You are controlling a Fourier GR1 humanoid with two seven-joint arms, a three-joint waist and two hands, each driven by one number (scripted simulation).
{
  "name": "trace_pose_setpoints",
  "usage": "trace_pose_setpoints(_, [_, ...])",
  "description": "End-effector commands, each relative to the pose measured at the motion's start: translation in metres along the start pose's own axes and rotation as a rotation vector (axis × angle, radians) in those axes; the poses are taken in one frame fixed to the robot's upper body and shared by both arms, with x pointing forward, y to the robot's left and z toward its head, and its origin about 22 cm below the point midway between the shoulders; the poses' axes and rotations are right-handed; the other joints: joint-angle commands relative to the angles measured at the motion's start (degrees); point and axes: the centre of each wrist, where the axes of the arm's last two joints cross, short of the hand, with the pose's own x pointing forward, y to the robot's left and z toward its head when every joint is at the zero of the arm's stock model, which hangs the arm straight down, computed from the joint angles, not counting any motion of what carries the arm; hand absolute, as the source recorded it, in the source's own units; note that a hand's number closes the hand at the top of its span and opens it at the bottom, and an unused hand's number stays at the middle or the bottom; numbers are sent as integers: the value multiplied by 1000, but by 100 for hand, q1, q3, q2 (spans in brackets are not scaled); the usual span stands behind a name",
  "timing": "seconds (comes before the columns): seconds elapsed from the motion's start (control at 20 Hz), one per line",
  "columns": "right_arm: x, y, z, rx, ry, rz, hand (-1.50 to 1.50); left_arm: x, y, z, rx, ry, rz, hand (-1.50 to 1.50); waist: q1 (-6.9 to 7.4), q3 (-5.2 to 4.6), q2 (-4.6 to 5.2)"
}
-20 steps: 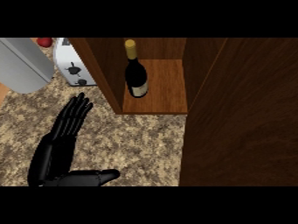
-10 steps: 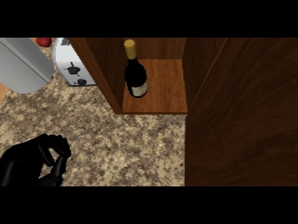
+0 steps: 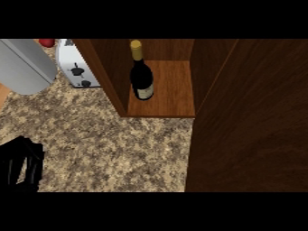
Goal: Pick up the wine, place it into the cabinet and close the cabinet
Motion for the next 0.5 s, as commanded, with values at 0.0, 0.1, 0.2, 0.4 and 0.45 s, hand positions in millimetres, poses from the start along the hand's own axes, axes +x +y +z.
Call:
trace_pose_setpoints(0.0, [25,18,-12,111,-72,-91,150,13,5,11,-5,-4,-2,150,86,-3,-19])
trace_pose_setpoints(0.1, [16,10,-21,129,-55,-103,150,18,25,15,-25,13,0,150,63,0,-10])
trace_pose_setpoints(0.2, [30,17,-32,165,-110,-58,150,22,22,19,-43,21,23,150,101,-3,-15])
trace_pose_setpoints(0.4, [36,23,-57,172,-150,-66,150,8,31,8,-11,19,13,150,20,-6,-7])
trace_pose_setpoints(0.45, [36,29,-63,193,-154,-82,150,19,30,6,-23,5,13,150,48,-5,-16])
